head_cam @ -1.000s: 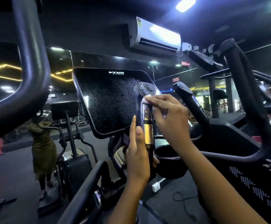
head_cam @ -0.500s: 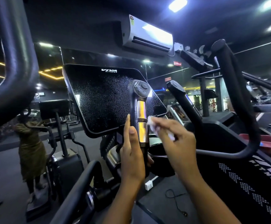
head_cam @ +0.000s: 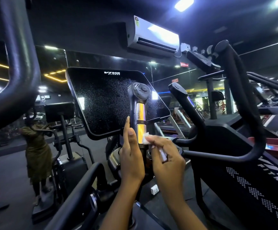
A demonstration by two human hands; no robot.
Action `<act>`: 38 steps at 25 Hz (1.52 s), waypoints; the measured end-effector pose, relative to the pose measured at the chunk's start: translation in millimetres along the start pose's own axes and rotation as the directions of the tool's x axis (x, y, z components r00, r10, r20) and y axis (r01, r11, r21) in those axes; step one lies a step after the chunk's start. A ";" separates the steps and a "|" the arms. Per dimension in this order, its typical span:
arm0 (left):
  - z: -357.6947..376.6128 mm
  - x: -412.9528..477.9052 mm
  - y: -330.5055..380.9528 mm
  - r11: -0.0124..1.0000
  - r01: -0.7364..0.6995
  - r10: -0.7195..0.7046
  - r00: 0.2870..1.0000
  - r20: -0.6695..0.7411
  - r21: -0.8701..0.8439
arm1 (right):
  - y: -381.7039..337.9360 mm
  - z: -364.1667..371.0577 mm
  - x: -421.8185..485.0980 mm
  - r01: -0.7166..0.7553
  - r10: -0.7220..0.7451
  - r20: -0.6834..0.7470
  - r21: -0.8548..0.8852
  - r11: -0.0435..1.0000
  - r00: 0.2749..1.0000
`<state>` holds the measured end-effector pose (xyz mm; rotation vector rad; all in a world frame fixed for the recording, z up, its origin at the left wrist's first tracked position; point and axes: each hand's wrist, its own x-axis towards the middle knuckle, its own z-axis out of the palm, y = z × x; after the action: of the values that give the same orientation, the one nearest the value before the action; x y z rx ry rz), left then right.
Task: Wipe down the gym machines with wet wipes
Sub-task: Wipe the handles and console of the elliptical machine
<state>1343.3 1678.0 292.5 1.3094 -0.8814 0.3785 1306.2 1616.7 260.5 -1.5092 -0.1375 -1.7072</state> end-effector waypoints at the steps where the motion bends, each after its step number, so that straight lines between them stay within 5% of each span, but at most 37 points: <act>1: 0.5 -0.6 1.8 1.000 0.001 -0.001 1.000 0.001 0.000 | -1.3 -4.6 -7.0 0.063 -0.062 0.023 -0.056 0.996 0.998; 8: 0.6 0.1 -0.4 0.998 0.054 -0.054 0.998 -0.021 0.028 | -14.8 11.2 88.6 0.486 -0.431 0.225 -0.356 0.798 0.874; 13: 2.1 1.0 -6.0 0.998 0.056 -0.055 0.998 -0.035 0.014 | -21.9 17.4 94.4 0.673 -0.450 0.506 -0.475 0.567 0.736; 16: -0.2 1.2 -10.8 0.998 0.056 -0.057 0.996 -0.062 -0.008 | -25.0 2.1 57.9 0.724 -0.440 0.594 -0.409 0.556 0.673; 19: -2.8 1.2 -9.7 0.996 0.087 -0.089 0.995 -0.053 -0.033 | -20.6 -11.9 28.6 0.674 -0.420 0.567 -0.371 0.639 0.709; 26: -1.0 -2.5 -2.1 0.993 0.116 -0.116 0.993 -0.012 -0.007 | -17.3 -22.5 62.3 0.311 -0.249 0.276 -0.210 0.927 0.928; 31: 0.2 -1.2 -3.7 0.995 0.103 -0.103 0.994 -0.031 -0.012 | -10.3 11.4 97.2 0.207 -0.178 0.143 -0.223 0.953 0.974; 38: -2.4 1.0 -7.5 0.994 0.105 -0.104 0.994 -0.011 0.017 | -0.5 -6.1 -8.5 0.362 -0.331 0.154 -0.266 0.893 0.931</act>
<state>1350.0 1678.0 288.2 1.3626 -0.7992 0.3111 1300.6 1617.8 251.8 -1.8835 -0.2324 -1.9970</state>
